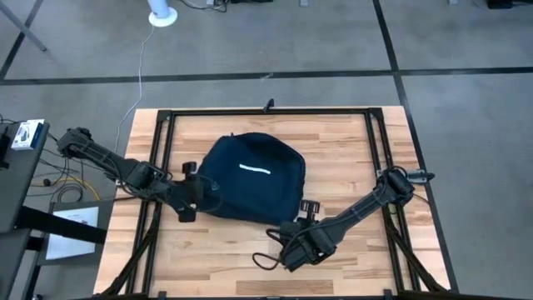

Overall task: Unpack backpack
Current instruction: Close the blue backpack

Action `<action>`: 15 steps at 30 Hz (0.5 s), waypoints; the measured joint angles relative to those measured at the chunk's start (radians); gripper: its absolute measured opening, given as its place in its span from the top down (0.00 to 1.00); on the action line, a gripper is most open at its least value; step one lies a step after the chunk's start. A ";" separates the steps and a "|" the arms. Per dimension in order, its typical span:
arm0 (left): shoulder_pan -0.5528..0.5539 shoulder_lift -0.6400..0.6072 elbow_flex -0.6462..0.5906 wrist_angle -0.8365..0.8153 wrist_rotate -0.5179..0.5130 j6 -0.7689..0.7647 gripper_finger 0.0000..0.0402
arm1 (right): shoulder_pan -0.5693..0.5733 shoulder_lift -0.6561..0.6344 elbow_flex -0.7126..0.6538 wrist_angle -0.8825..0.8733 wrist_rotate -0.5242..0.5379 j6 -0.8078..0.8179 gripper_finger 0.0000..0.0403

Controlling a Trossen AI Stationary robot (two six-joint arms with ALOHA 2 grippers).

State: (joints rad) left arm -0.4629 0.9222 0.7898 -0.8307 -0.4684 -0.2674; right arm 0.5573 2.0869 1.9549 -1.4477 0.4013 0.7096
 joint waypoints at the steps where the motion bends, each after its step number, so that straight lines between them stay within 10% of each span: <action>1: 0.000 0.000 0.000 0.026 0.020 0.001 0.93 | -0.001 0.000 0.000 0.000 0.000 -0.005 1.00; 15: -0.033 0.000 0.091 0.289 0.101 0.109 0.52 | -0.031 0.000 0.000 0.033 0.006 -0.030 1.00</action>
State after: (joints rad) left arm -0.4955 0.9219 0.8810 -0.5418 -0.3675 -0.1581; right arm 0.5265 2.0869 1.9549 -1.4145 0.4072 0.6796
